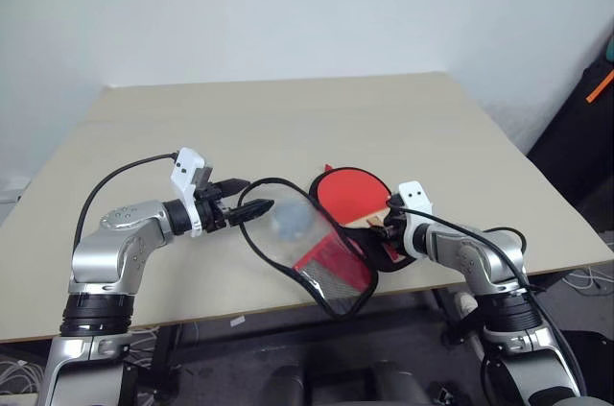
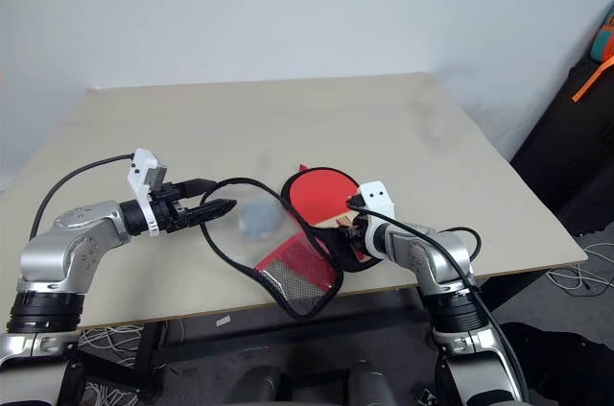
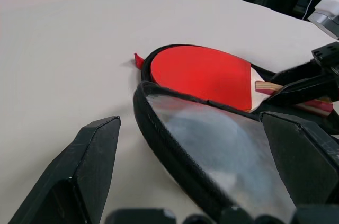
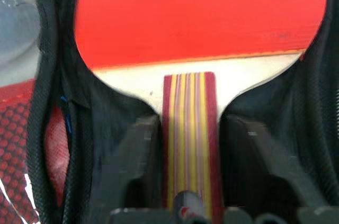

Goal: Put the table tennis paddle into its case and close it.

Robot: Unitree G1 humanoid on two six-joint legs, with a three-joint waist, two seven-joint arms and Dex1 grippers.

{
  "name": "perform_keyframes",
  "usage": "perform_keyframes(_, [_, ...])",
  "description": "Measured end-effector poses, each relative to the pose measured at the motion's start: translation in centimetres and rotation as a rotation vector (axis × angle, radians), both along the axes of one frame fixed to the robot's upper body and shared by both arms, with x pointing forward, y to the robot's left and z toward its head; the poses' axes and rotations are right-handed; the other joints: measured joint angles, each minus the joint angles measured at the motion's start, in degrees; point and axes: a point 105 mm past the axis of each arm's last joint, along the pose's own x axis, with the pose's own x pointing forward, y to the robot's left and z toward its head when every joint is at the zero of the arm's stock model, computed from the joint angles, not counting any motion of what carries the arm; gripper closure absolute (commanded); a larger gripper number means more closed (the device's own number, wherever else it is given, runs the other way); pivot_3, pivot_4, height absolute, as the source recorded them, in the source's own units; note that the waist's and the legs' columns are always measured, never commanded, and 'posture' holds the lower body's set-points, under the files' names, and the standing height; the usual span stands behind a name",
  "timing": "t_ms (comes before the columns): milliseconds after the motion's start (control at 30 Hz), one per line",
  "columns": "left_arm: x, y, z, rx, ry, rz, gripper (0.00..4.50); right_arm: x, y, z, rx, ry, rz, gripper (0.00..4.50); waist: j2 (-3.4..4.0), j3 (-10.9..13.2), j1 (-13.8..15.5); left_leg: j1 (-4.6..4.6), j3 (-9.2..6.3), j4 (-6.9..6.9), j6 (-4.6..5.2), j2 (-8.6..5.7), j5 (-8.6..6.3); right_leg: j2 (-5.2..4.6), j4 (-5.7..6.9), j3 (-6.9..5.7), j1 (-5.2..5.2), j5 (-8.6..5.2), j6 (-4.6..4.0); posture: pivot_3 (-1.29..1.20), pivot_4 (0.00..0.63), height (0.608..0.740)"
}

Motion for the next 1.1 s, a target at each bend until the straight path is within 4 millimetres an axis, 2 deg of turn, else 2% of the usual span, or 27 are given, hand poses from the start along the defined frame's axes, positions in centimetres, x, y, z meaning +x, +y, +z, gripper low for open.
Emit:
perform_keyframes(100, [-0.1,0.1,0.0,-0.005,0.008,-0.001,0.0,0.1,-0.4,0.5,0.011,-0.005,0.01,0.19,0.0,0.0,0.01,-0.01,0.0,0.0,0.0,-0.01,0.0,0.0,-0.01,0.01,0.0,0.0,0.0,0.0,0.0,0.74])
perform_keyframes(133, [-0.3,0.2,-0.1,-0.01,0.017,-0.001,0.0,0.1,-0.7,0.8,0.026,-0.007,0.006,0.05,0.0,0.0,-0.02,-0.01,0.01,0.0,0.0,0.0,0.0,0.0,-0.01,0.01,-0.01,0.0,0.0,0.0,0.0,0.74])
perform_keyframes(267, [-1.2,2.0,1.1,-0.02,0.028,0.015,0.0,0.0,-1.5,3.3,0.153,-0.019,0.009,0.05,0.0,0.01,-0.05,-0.01,-0.01,-0.03,0.0,0.05,0.0,0.03,0.0,0.0,-0.04,-0.01,0.0,0.0,0.0,0.74])
perform_keyframes(400, [-2.1,4.6,2.9,-0.028,0.013,0.061,0.0,-0.2,-1.9,7.3,0.259,-0.103,0.076,0.05,0.04,0.02,-0.11,0.05,0.03,-0.1,0.0,0.06,0.0,0.02,-0.03,0.01,-0.02,-0.02,0.0,0.0,0.0,0.74])
perform_keyframes(500, [-3.0,6.1,1.4,-0.011,0.072,0.094,0.0,0.1,-3.1,9.1,0.231,-0.167,0.091,0.05,0.04,0.02,-0.01,0.09,0.05,-0.12,-0.01,0.05,-0.01,-0.03,-0.05,0.0,-0.01,-0.1,-0.14,0.0,0.0,0.74])
perform_keyframes(600, [-3.3,6.8,-0.4,-0.012,0.122,0.134,0.63,0.5,-3.1,8.8,0.246,-0.157,0.078,0.0,-0.03,0.01,0.04,0.05,0.03,-0.1,-0.01,0.06,-0.01,-0.04,-0.04,-0.03,-0.03,-0.11,-0.18,0.0,0.0,0.74])
perform_keyframes(700, [-3.2,6.4,-0.8,-0.026,0.114,0.14,1.65,0.6,-2.7,8.5,0.251,-0.149,0.072,0.0,-0.02,0.02,0.05,0.02,0.04,-0.1,-0.01,0.03,-0.01,-0.07,-0.04,-0.01,-0.04,-0.1,-0.16,0.0,0.0,0.74])
perform_keyframes(833, [-2.9,3.1,-2.0,-0.084,0.122,0.081,3.09,0.7,-2.4,8.4,0.254,-0.15,0.064,0.0,-0.03,0.0,0.07,0.02,0.04,-0.09,-0.01,0.0,-0.01,-0.09,-0.03,-0.01,-0.02,0.0,-0.01,0.0,0.0,0.74])
perform_keyframes(900, [-2.8,1.8,-2.0,-0.098,0.125,0.051,3.76,0.7,-2.5,8.4,0.247,-0.149,0.058,0.0,-0.04,0.0,0.03,0.01,0.04,-0.09,-0.01,0.02,-0.01,-0.06,-0.02,-0.01,-0.04,0.0,-0.02,0.0,0.0,0.74])
perform_keyframes(1100, [-1.6,-0.8,1.6,-0.129,0.02,-0.029,3.76,0.7,-2.2,8.2,0.246,-0.144,0.051,0.0,-0.03,0.0,0.03,0.02,0.07,-0.08,0.0,0.0,0.0,-0.04,-0.03,0.02,-0.01,0.0,0.0,0.0,0.0,0.74])
